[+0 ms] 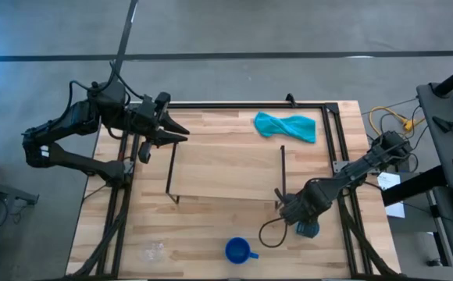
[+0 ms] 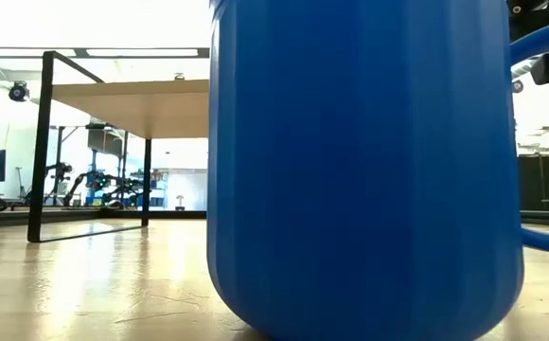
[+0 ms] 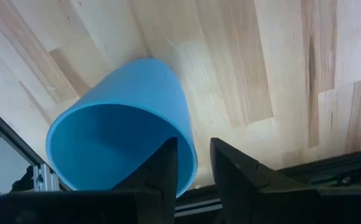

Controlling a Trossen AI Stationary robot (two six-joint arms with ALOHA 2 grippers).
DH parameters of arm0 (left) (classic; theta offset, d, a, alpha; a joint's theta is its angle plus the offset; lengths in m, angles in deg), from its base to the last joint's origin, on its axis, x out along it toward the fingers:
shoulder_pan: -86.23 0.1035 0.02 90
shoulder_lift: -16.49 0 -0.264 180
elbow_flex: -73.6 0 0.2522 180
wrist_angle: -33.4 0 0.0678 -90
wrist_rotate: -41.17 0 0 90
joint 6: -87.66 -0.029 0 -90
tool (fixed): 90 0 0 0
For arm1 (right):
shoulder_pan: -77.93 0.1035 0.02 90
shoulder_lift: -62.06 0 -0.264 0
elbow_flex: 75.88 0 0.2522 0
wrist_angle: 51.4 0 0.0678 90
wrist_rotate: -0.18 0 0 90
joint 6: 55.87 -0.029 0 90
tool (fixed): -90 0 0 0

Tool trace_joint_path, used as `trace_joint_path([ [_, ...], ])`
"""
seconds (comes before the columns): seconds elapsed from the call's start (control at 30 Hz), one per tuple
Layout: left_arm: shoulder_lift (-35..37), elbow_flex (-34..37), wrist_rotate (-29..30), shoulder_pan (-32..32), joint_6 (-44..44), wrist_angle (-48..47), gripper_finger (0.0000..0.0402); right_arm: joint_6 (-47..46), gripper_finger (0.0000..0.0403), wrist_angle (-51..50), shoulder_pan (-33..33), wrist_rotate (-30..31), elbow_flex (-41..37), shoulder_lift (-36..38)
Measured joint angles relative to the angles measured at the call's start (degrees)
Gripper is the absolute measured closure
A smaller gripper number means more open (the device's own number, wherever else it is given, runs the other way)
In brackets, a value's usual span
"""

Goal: Stack small to large cups/mugs on shelf
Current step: Put the light blue cup on the shelf

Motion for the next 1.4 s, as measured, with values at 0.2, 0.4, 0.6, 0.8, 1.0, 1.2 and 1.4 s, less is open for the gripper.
trace_joint_path([
  [0.2,0.00,0.00,-0.01,0.00,0.00,0.03,0.0338,0.00,0.0361,1.23,-0.02,-0.08,-1.23,-0.02],
  [0.4,0.00,0.00,0.00,0.02,-0.02,0.31,0.0338,0.41,0.0392,0.16,-0.02,-2.25,-0.48,0.07],
  [0.6,0.00,0.00,0.00,0.01,-0.02,0.55,0.0338,-0.68,0.0393,-5.31,0.11,-6.69,6.11,0.89],
  [0.8,-0.27,0.00,0.01,0.01,-0.02,2.03,0.0338,-4.78,0.0394,-15.57,-0.10,-6.52,20.69,1.50],
  [1.0,-1.53,0.00,1.87,-0.02,-0.02,2.38,0.0338,-5.69,0.0394,-19.18,-1.16,-2.75,34.90,0.96],
  [1.2,-3.01,0.00,1.90,-0.02,-0.03,3.67,0.0338,-3.82,0.0394,-19.14,-4.07,9.11,42.33,0.16],
  [1.4,-3.34,0.00,1.96,0.02,0.01,3.65,0.0338,4.29,0.0394,-19.21,-10.47,15.05,45.28,-2.33],
])
